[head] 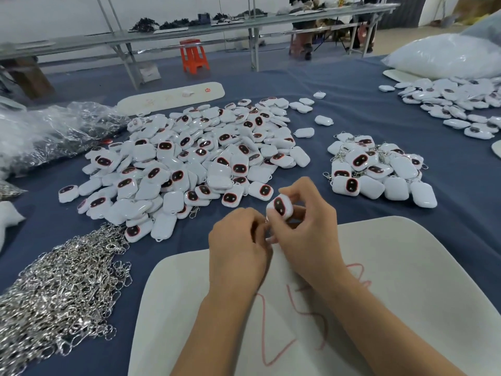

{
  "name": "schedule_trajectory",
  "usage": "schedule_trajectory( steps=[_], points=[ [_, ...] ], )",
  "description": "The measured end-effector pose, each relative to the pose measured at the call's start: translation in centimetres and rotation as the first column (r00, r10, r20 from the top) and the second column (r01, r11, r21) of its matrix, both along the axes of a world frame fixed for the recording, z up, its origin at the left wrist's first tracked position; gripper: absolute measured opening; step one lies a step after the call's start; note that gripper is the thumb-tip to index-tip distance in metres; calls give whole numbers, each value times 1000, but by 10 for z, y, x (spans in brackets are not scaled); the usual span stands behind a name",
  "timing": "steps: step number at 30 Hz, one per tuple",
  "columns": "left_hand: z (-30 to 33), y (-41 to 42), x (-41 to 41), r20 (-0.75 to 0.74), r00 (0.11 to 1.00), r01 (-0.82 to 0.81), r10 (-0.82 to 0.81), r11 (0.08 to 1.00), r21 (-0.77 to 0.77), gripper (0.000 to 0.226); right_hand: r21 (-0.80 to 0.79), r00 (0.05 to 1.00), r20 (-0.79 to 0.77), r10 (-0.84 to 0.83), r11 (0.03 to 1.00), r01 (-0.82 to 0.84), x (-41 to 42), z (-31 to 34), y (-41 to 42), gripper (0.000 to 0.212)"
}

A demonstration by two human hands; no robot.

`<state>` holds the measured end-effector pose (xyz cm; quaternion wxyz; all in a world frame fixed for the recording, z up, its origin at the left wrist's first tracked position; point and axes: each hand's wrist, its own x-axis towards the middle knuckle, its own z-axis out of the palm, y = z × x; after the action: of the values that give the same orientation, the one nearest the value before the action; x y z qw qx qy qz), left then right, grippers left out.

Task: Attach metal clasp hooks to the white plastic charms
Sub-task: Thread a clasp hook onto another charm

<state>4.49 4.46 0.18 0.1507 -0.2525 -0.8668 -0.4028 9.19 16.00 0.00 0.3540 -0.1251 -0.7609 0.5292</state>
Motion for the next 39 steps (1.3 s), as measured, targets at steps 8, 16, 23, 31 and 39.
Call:
schedule_trajectory(
  steps=[8,16,23,31,39],
  points=[
    [3,7,-5,365,880,1,-304,770,639,29,-665,980,-163,116,721,-196,-3,6,1,23],
    [2,7,-3,356,918,-61,-174,825,561,26,-667,987,-129,96,728,-158,-4,3,2,23],
    [6,-2,-2,-59,998,18,-16,999,48,15,-342,992,-37,123,931,-128,4,5,1,27],
    [7,0,0,107,994,-10,-19,964,264,20,-449,981,-110,159,873,-192,2,5,3,22],
    [7,13,1,484,730,-218,-482,507,834,25,-642,956,-213,204,708,-294,-2,9,4,16]
  ],
)
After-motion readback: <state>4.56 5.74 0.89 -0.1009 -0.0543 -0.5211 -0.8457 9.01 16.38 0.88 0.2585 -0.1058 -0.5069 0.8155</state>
